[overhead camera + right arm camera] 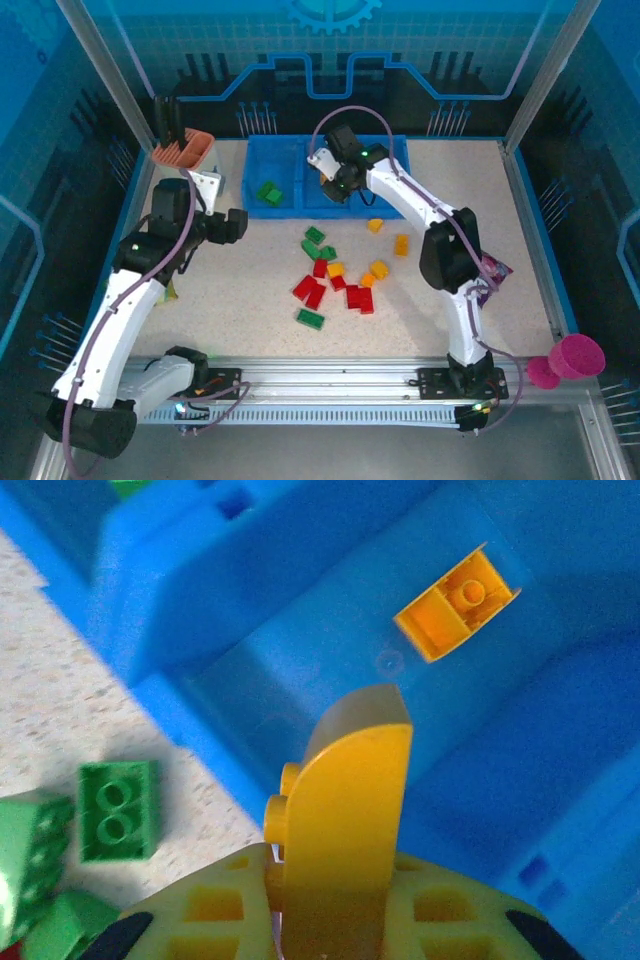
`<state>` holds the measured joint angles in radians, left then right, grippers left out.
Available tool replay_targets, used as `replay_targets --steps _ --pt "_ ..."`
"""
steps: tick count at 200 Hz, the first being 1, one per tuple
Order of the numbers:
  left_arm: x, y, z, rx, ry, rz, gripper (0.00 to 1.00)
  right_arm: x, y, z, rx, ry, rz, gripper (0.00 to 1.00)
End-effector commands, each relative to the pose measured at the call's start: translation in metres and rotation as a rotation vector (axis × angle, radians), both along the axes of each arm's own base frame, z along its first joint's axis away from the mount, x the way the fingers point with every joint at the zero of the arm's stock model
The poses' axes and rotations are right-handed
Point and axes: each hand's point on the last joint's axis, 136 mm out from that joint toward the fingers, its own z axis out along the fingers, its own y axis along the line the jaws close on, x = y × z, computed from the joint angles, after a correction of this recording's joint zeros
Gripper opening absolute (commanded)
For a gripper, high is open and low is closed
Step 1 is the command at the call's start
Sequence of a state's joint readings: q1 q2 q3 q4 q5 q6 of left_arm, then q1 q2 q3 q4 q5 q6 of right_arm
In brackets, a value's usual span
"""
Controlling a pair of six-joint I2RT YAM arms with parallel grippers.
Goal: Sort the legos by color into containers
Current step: Place the lego in the container, then pick up the lego from the center of the table.
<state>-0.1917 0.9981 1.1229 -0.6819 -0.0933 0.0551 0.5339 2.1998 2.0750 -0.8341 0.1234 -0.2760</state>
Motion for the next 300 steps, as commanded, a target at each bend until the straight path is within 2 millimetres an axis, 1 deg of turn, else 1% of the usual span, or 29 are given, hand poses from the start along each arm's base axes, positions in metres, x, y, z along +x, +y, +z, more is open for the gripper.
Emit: replay_targets --steps 1,9,13,14,18,43,57,79,97,107,128,135,154,181,184,186,189,206,213,228,235,237,253,269,285,300 --pt "0.004 0.005 0.005 0.024 -0.016 0.014 0.87 0.021 -0.002 -0.012 -0.012 -0.005 0.009 0.22" --pt "0.005 0.005 0.005 0.023 -0.013 0.013 0.88 0.028 -0.001 -0.013 -0.01 -0.01 0.01 0.22" --pt "0.005 0.005 0.005 0.024 -0.013 0.013 0.87 0.031 0.0 -0.009 -0.005 -0.02 0.012 0.22" --pt "0.005 0.005 0.006 0.024 -0.013 0.013 0.87 0.032 0.0 -0.015 -0.01 -0.011 0.012 0.22" --pt "0.006 0.005 0.006 0.024 -0.012 0.013 0.88 0.035 0.0 -0.023 -0.014 -0.003 0.013 0.22" --pt "0.009 0.003 0.005 0.019 -0.006 0.008 0.87 0.052 0.009 -0.033 -0.003 -0.006 0.033 0.23" --pt "0.01 0.004 0.003 0.021 0.0 0.011 0.87 0.058 0.013 -0.04 -0.015 -0.004 0.051 0.23" --pt "0.01 0.003 0.003 0.015 0.002 0.014 0.87 0.064 0.011 -0.049 -0.03 -0.002 0.054 0.24" --pt "0.011 0.003 0.003 0.013 0.003 0.013 0.87 0.064 0.012 -0.048 -0.027 -0.006 0.058 0.25" --pt "0.011 0.003 0.003 0.015 0.003 0.013 0.87 0.064 0.011 -0.046 -0.026 -0.01 0.059 0.27" --pt "0.012 0.002 0.003 0.014 0.004 0.011 0.87 0.061 0.012 -0.031 -0.013 -0.027 0.068 0.34" --pt "0.012 0.002 0.002 0.012 0.005 0.01 0.88 0.059 0.014 -0.021 -0.004 -0.04 0.074 0.37" --pt "0.013 0.001 0.001 0.011 0.005 0.008 0.87 0.048 0.019 -0.002 0.018 -0.058 0.094 0.45" --pt "0.015 0.0 -0.001 0.006 0.005 0.005 0.88 0.03 0.02 0.021 0.037 -0.064 0.1 0.5" --pt "0.015 0.0 -0.001 0.004 0.004 0.004 0.88 0.029 0.019 0.019 0.034 -0.056 0.096 0.5" --pt "0.015 -0.001 0.0 0.003 0.003 0.003 0.87 0.026 0.019 0.029 0.042 -0.071 0.097 0.5" --pt "0.015 -0.001 0.0 0.001 0.001 0.002 0.88 0.023 0.019 0.034 0.043 -0.075 0.094 0.51" --pt "0.015 -0.002 0.002 -0.006 -0.003 -0.001 0.88 0.005 0.013 0.046 0.053 -0.071 0.061 0.52" --pt "0.015 -0.002 0.002 -0.009 -0.006 -0.001 0.88 -0.002 0.007 0.051 0.06 -0.073 0.029 0.53" --pt "0.015 -0.002 0.003 -0.011 -0.012 -0.002 0.88 -0.021 -0.01 0.051 0.073 -0.045 -0.067 0.55" --pt "0.015 -0.003 0.002 -0.013 -0.009 -0.003 0.88 -0.028 -0.022 0.05 0.078 -0.024 -0.14 0.56" --pt "0.016 -0.003 0.002 -0.013 -0.009 -0.003 0.88 -0.033 -0.026 0.046 0.076 -0.007 -0.157 0.57" --pt "0.016 0.001 -0.002 0.005 0.011 0.017 0.88 -0.056 -0.045 0.037 0.105 0.08 -0.256 0.57" --pt "0.015 0.004 -0.003 0.015 0.017 0.027 0.88 -0.074 -0.063 0.027 0.098 0.109 -0.338 0.58" --pt "0.013 0.001 0.0 -0.007 0.0 0.018 0.89 -0.088 -0.074 0.018 0.12 0.142 -0.404 0.6" --pt "0.012 -0.001 0.003 -0.022 -0.015 0.008 0.89 -0.097 -0.081 0.007 0.143 0.164 -0.457 0.61"
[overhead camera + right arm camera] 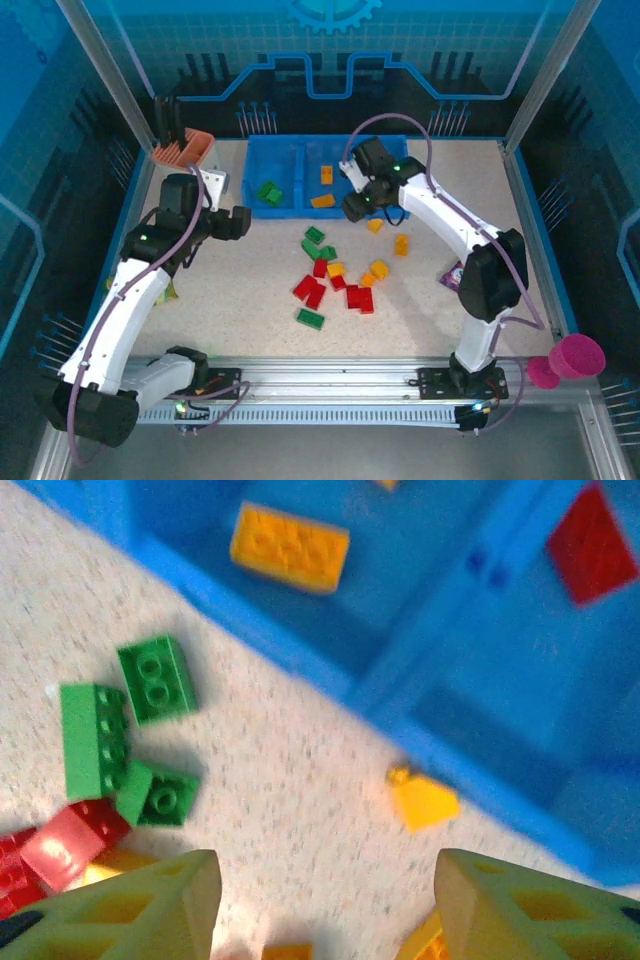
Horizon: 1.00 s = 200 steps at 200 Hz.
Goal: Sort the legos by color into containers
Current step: Pick up the lego from the center of the table.
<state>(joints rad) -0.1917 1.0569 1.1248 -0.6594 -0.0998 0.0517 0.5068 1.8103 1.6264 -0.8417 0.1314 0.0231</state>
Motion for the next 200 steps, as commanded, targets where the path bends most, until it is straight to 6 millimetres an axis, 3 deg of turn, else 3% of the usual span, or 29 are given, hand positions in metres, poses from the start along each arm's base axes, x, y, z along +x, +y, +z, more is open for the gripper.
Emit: replay_targets --steps 1,40,115,200 --pt "-0.001 0.0 0.015 -0.031 -0.049 0.001 0.9 -0.013 -0.016 -0.014 0.054 0.047 -0.167 0.61" --pt "-0.005 -0.004 0.016 -0.051 -0.063 -0.015 0.91 -0.019 -0.033 -0.043 0.105 0.042 -0.299 0.61" --pt "-0.009 -0.001 0.02 -0.039 -0.071 -0.013 0.92 0.019 -0.037 -0.087 0.048 0.013 -0.363 0.65" --pt "-0.004 -0.006 0.013 -0.055 -0.043 -0.026 0.92 0.035 -0.042 -0.117 -0.009 -0.019 -0.401 0.65"
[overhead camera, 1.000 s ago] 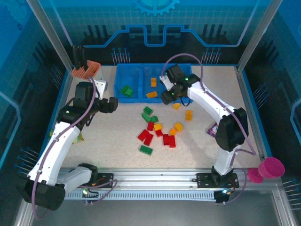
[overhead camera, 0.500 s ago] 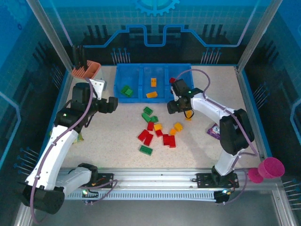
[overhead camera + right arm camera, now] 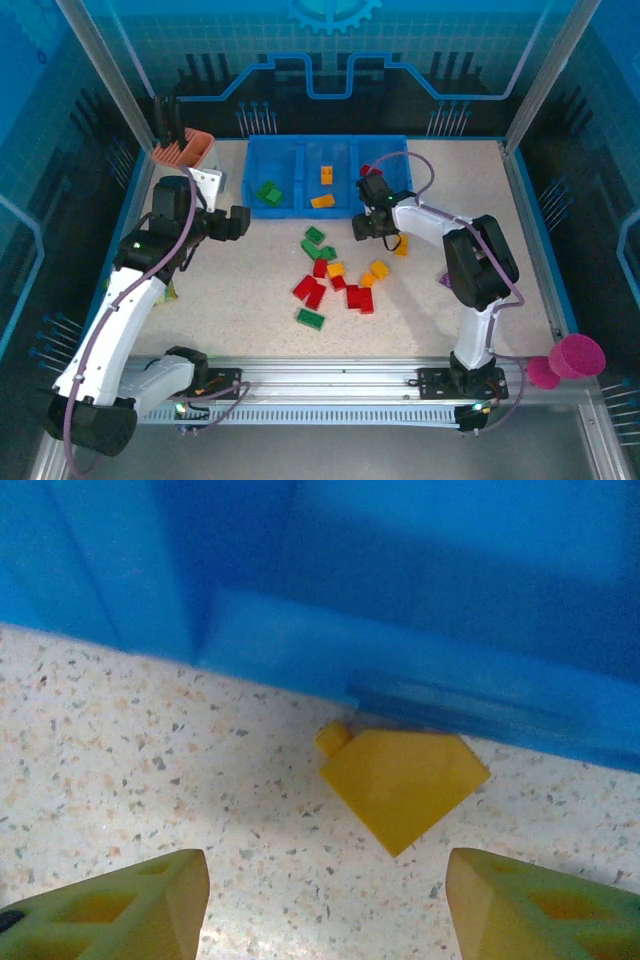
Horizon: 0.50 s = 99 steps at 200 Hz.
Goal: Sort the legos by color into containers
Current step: Pick up the lego from the center of the table.
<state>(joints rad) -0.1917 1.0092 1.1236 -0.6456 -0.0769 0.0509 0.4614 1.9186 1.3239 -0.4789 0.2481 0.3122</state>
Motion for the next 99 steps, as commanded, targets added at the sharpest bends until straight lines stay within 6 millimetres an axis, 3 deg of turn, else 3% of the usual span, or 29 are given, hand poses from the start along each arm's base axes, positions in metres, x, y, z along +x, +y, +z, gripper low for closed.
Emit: replay_targets --steps 1,42,99 --pt "0.003 -0.003 -0.003 -0.029 0.014 -0.009 0.92 0.016 -0.007 -0.003 -0.023 -0.044 -0.046 0.65" --pt "0.004 -0.004 0.001 -0.032 0.003 -0.01 0.92 0.022 -0.016 -0.013 -0.076 -0.058 -0.079 0.65" --pt "0.004 -0.006 -0.003 -0.04 0.011 -0.022 0.92 0.031 -0.013 -0.024 -0.074 -0.072 -0.082 0.62"
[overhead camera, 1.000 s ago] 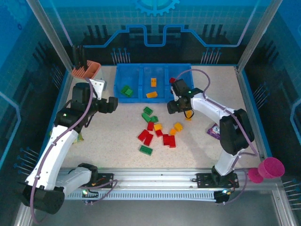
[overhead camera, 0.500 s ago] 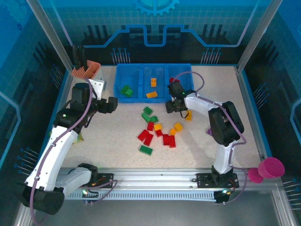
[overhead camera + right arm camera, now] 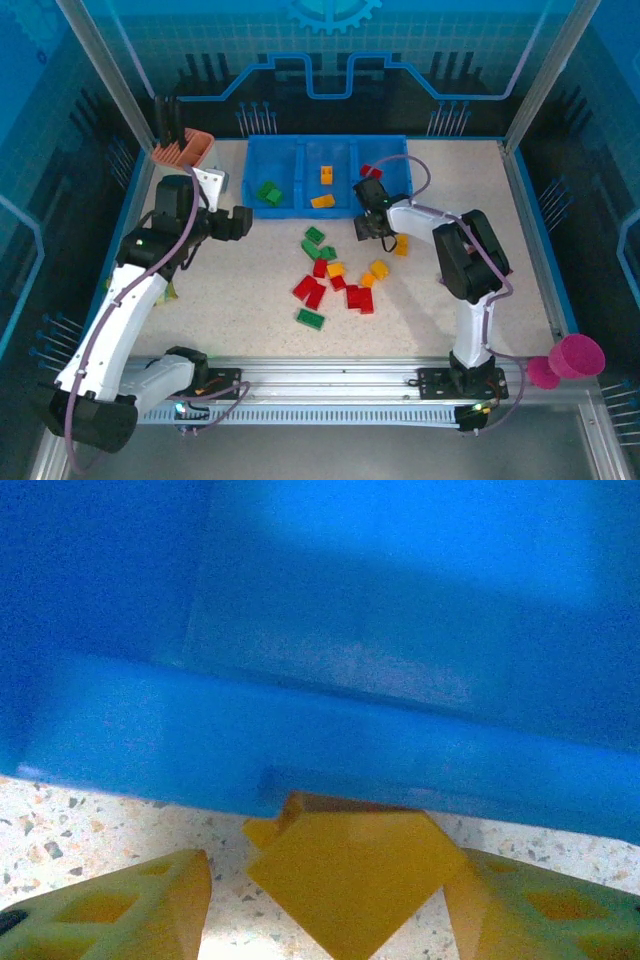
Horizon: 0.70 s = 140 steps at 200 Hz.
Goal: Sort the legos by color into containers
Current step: Pick up the lego from the center of the table.
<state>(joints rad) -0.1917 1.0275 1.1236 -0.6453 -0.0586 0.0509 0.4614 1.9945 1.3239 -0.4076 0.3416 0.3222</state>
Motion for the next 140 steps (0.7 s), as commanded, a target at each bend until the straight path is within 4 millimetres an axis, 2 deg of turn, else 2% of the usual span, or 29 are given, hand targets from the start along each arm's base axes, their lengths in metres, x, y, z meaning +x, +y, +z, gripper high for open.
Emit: replay_targets --steps 1,64,97,140 --pt "0.002 -0.003 0.002 -0.033 -0.008 -0.007 0.92 0.016 -0.003 -0.002 0.0 -0.039 -0.035 0.61" --pt "0.001 -0.001 0.006 -0.026 -0.014 -0.005 0.92 0.017 0.0 -0.017 0.007 -0.021 -0.03 0.44" --pt "0.002 -0.003 0.004 -0.032 -0.011 -0.007 0.92 0.013 -0.001 -0.013 0.013 -0.021 -0.018 0.34" --pt "0.002 -0.003 0.003 -0.035 -0.01 -0.009 0.92 -0.003 0.006 0.0 0.018 -0.007 0.039 0.28"
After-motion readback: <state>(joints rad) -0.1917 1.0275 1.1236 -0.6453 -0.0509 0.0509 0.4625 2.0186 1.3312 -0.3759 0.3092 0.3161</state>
